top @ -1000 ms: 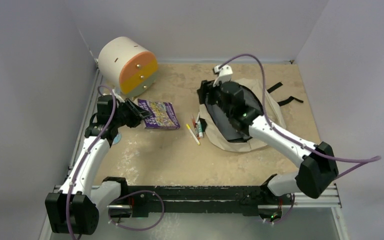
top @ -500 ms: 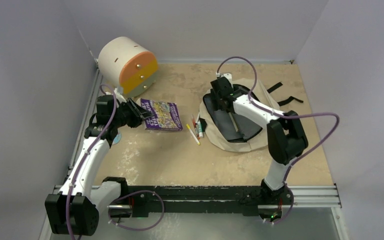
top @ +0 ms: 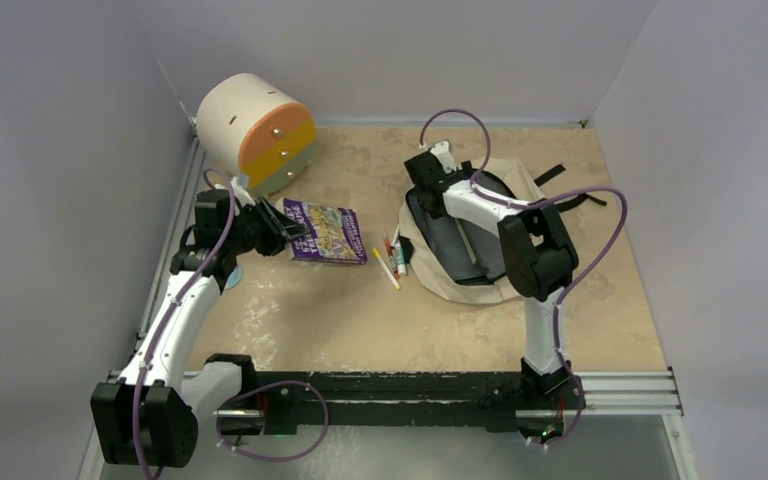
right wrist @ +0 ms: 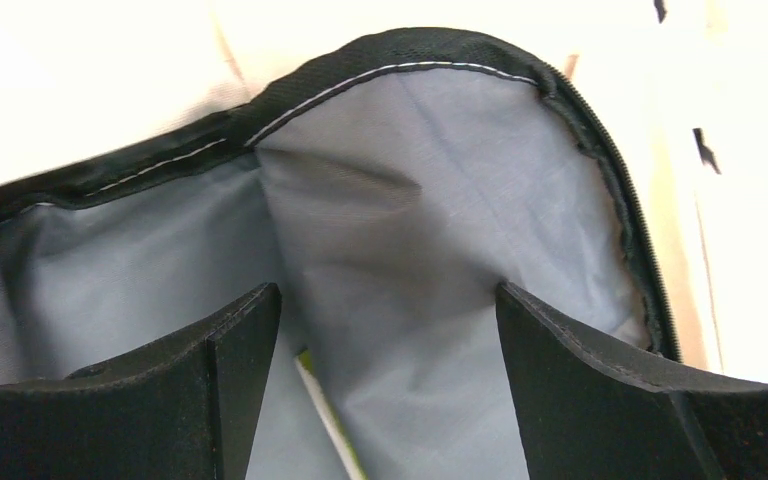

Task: Pack the student bag
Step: Pick up the book from the center of the board, then place the book in the student bag.

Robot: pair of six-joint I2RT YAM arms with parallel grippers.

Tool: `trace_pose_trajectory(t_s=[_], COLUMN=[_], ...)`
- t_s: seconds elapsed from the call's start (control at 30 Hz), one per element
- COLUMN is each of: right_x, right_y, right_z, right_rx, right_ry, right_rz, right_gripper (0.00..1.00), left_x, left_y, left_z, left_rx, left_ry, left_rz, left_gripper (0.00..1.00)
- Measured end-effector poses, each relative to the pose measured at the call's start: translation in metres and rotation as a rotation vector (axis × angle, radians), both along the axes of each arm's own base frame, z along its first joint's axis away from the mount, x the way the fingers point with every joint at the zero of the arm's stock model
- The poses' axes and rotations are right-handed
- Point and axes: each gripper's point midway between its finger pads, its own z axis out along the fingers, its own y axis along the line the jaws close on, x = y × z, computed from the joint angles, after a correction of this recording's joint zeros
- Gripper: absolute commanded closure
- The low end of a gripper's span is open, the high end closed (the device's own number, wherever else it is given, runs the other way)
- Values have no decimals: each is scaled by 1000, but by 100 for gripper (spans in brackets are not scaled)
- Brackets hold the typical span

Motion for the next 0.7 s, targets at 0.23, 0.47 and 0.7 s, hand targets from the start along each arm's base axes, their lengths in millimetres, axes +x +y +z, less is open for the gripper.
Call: trace_pose_trajectory(t_s=[0.23,0.47,0.7], right_x=[2,1,-2], right_y=[-11,-14,-14], right_z=[8,8,8], right_rx=[-95,-132,-143], right_ry=[-3,4,11], right_rz=[6,15,18], right_gripper=[20,24,30], left_x=[-3,-4,-4], left_y=[-3,-5,-6], left_z=[-3,-3,-3], left_rx=[-16,-29,-33], left_ry=[8,6,4], left_rz=[-13,-26,-31], left_gripper=[100,100,100])
